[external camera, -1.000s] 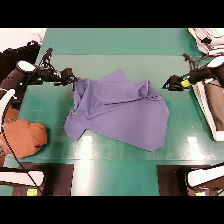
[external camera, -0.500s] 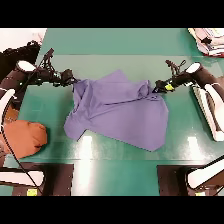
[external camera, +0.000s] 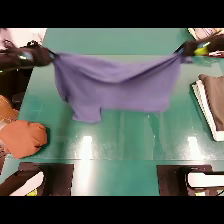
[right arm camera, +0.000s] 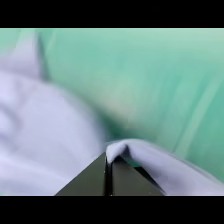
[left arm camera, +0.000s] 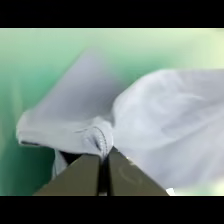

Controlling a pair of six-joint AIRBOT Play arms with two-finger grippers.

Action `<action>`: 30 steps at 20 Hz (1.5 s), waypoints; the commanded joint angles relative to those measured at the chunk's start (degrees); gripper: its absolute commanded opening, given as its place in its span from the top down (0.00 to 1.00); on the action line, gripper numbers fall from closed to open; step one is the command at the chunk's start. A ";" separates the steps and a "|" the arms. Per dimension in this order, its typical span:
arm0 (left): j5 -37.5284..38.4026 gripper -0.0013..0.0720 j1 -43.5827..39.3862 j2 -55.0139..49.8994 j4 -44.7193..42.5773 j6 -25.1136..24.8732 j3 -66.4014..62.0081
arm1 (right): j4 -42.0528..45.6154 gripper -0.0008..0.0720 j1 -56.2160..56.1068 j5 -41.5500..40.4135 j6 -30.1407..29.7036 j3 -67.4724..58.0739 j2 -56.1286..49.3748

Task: Fold the shirts.

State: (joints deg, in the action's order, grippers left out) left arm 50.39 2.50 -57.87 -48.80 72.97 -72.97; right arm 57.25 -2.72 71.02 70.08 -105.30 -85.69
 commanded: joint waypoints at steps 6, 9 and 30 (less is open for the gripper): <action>2.08 0.95 0.04 22.23 -1.81 3.74 -16.63 | -0.04 0.97 8.74 2.10 -0.11 -6.99 24.61; 4.74 0.95 0.04 22.23 -1.81 5.25 -24.30 | -0.02 0.97 12.92 2.08 -0.11 -7.02 30.08; -2.86 0.83 0.04 -22.93 -9.60 4.66 3.85 | -0.24 0.96 -0.90 1.70 3.43 2.91 -16.96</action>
State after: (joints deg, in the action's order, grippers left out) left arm 56.60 2.50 -74.81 -58.00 78.04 -68.97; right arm 57.17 -3.38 76.03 73.47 -100.62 -97.47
